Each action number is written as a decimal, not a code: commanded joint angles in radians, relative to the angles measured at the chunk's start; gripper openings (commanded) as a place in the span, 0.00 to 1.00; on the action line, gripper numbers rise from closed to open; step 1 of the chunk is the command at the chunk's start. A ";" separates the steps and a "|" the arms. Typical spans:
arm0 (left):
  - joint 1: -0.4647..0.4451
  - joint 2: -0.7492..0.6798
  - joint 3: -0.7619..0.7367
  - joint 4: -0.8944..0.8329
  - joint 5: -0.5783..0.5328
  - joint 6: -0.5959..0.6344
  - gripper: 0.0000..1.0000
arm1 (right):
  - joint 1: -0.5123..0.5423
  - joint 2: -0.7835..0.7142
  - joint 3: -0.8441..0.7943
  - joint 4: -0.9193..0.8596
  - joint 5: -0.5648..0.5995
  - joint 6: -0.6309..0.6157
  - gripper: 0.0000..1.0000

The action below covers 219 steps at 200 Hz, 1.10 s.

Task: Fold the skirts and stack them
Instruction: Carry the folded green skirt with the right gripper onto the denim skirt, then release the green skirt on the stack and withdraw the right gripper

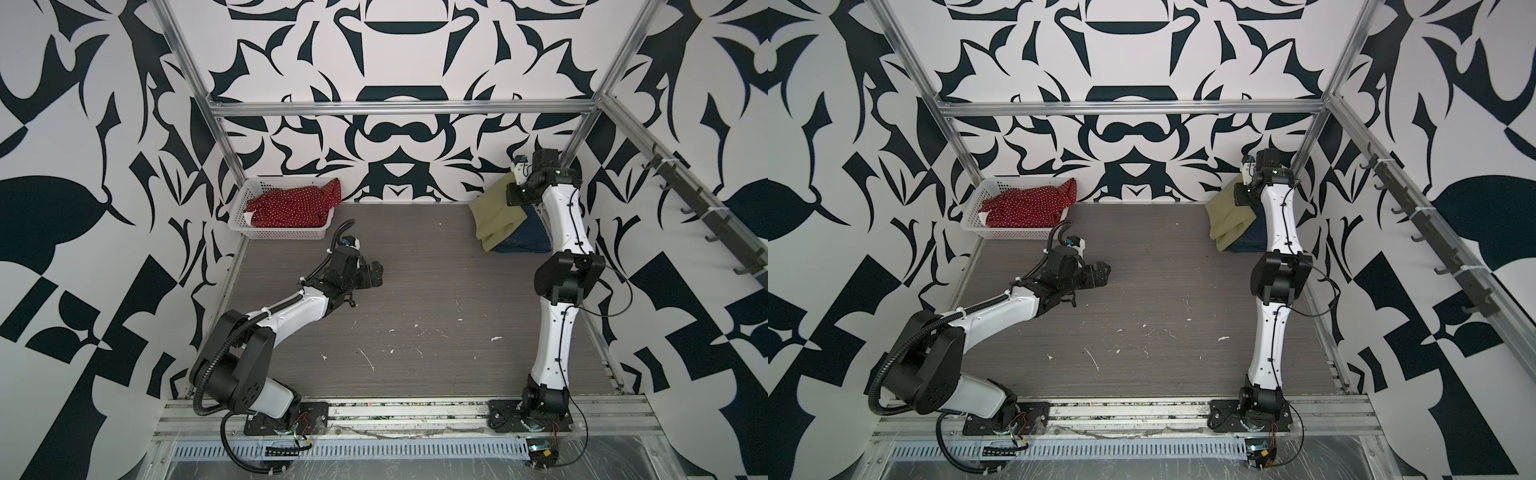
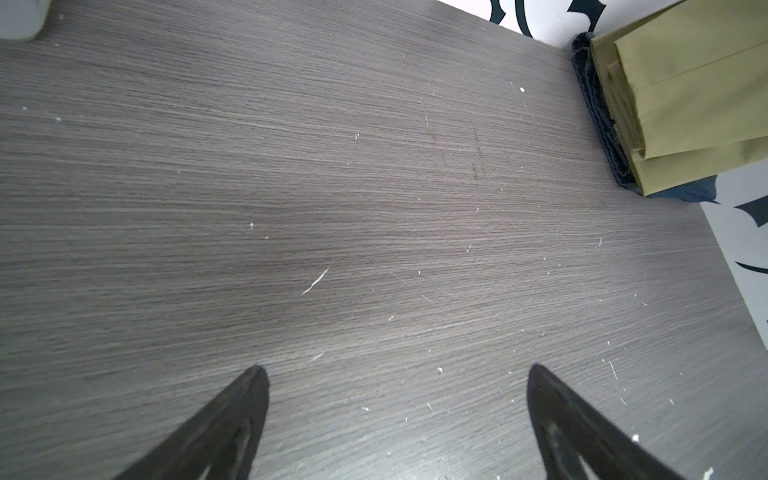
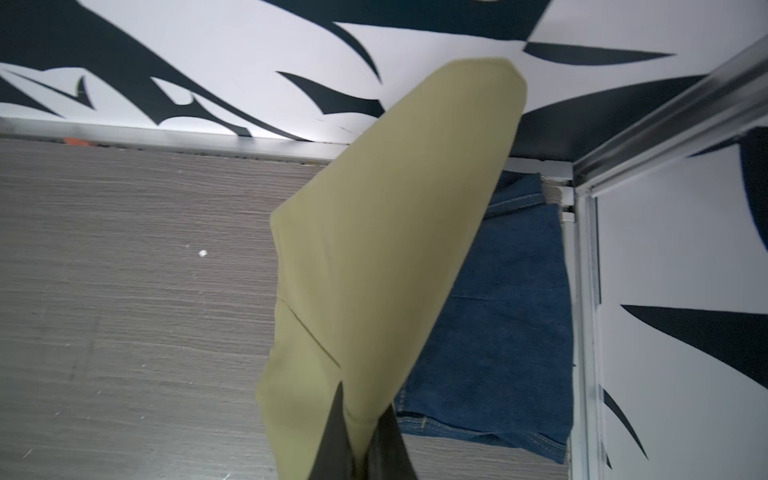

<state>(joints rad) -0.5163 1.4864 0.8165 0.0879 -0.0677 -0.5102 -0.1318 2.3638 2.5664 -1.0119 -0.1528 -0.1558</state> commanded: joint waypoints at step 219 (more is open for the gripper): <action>0.002 0.030 0.071 -0.076 -0.013 0.024 0.99 | -0.161 0.092 -0.229 0.375 0.047 -0.026 0.00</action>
<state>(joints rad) -0.5163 1.5215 0.8528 0.0345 -0.0700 -0.4976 -0.2802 2.4752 2.2921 -0.6613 -0.1246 -0.1799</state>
